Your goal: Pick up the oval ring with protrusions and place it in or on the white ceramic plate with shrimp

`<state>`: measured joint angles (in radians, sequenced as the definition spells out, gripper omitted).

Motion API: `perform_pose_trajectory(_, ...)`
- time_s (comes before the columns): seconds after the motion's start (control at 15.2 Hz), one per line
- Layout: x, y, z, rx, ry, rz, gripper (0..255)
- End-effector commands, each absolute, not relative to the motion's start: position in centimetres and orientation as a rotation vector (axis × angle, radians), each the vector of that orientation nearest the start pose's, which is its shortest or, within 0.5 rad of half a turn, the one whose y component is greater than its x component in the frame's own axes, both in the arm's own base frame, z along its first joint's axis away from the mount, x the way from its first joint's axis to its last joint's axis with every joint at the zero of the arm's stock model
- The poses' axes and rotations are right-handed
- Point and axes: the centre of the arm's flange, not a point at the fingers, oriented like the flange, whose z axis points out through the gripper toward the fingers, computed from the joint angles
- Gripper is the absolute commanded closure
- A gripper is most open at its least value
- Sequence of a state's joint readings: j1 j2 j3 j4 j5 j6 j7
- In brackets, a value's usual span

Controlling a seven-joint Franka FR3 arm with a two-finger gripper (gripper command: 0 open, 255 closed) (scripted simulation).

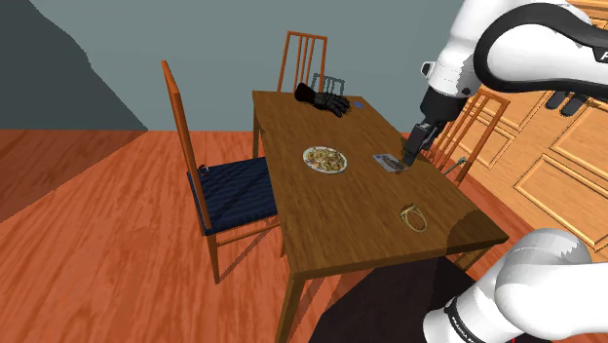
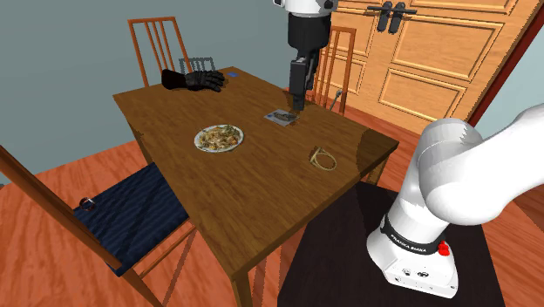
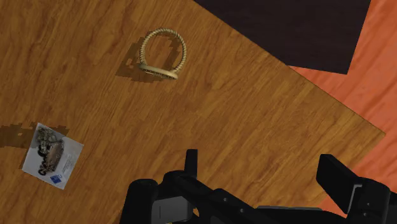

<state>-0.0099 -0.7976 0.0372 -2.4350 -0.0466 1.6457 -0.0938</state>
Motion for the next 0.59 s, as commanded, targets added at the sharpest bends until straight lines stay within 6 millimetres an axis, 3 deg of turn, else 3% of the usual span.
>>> perform_pose_trajectory(0.0, 30.9, 0.6, 56.3, -3.210, -0.182, -0.008, 0)
perform_pose_trajectory(0.53, 28.5, -5.7, 48.1, -3.207, -0.171, -0.046, 0)
